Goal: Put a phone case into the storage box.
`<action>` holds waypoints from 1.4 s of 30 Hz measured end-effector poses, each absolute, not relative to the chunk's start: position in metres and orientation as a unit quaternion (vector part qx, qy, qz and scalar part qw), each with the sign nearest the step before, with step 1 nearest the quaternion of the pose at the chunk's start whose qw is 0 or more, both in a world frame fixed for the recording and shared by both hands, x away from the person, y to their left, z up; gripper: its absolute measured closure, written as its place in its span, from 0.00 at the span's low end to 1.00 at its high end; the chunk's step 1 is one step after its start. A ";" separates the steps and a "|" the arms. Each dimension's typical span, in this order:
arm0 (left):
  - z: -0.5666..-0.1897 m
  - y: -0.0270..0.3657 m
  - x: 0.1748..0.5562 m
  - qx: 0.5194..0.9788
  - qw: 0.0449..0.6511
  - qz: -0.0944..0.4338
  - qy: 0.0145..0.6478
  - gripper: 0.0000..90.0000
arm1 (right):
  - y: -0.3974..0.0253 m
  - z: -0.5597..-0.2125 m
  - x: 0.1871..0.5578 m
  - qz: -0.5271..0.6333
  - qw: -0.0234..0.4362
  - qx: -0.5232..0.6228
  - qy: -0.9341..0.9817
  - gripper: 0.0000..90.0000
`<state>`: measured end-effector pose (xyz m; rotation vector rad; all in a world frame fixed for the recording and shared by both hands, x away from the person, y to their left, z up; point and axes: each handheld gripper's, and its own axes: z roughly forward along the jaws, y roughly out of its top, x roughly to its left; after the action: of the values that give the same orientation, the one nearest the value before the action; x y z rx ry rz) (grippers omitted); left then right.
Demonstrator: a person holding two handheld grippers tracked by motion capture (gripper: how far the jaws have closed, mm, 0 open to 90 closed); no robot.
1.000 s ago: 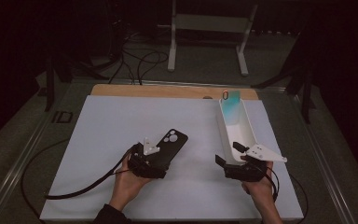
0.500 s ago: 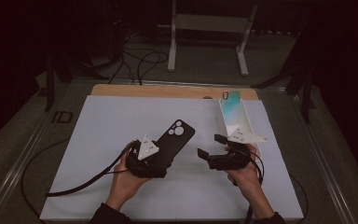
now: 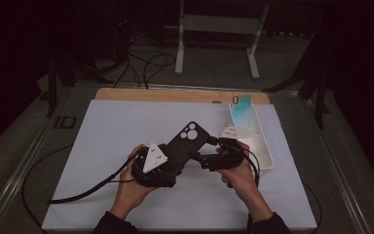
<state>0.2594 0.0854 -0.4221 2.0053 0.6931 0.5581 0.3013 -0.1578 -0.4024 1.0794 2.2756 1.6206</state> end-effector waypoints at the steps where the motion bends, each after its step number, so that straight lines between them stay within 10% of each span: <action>1: -0.422 0.085 0.260 0.814 0.457 0.225 0.280 0.18 | -0.157 -0.403 0.302 0.540 0.069 0.361 0.757 0.24; 21: -0.427 0.081 0.263 0.819 0.449 0.215 0.287 0.17 | -0.143 -0.411 0.311 0.560 -0.012 0.376 0.738 0.74; 42: -0.427 0.086 0.268 0.810 0.459 0.193 0.309 0.11 | -0.139 -0.408 0.307 0.561 -0.003 0.369 0.741 0.96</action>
<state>0.2676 0.0859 -0.4269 1.9944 0.7611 0.4752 0.3074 -0.1395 -0.4075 1.1623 2.3327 1.7644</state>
